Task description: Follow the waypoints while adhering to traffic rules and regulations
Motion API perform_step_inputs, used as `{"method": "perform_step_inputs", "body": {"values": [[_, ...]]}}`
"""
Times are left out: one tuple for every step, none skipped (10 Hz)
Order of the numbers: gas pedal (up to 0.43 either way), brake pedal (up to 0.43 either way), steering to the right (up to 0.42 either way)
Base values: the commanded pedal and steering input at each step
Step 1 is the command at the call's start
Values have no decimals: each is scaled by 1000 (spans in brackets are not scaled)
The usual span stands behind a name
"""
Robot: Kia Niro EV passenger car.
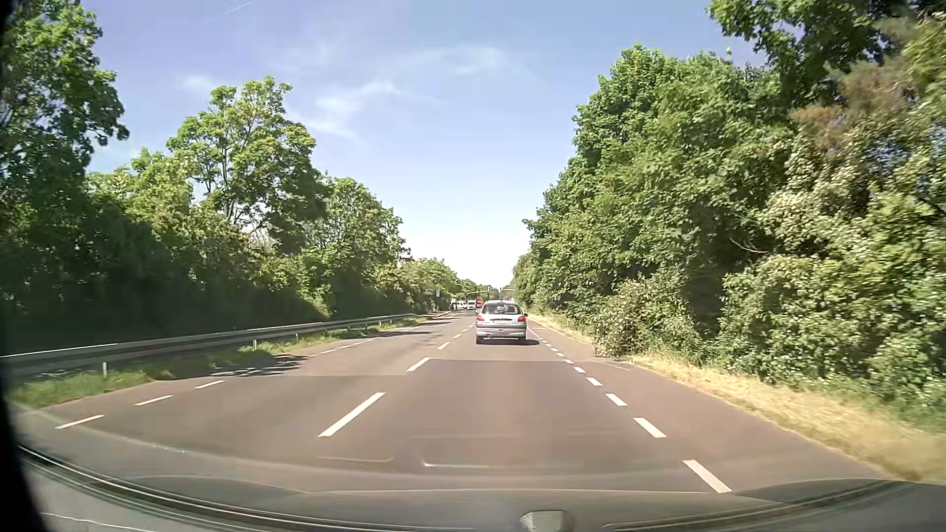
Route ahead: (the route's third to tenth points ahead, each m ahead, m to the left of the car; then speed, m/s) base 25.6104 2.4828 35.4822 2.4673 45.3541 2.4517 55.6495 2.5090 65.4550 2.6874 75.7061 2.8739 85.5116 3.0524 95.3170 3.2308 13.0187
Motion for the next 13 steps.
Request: {"method": "perform_step_inputs", "body": {"values": [[8,30,-1],[0,30,-1],[0,30,-1],[0,30,-1],[0,30,-1],[0,30,-1],[0,30,-1],[0,30,-1],[0,30,-1],[0,30,0],[0,30,0],[0,30,0],[0,30,1]]}}
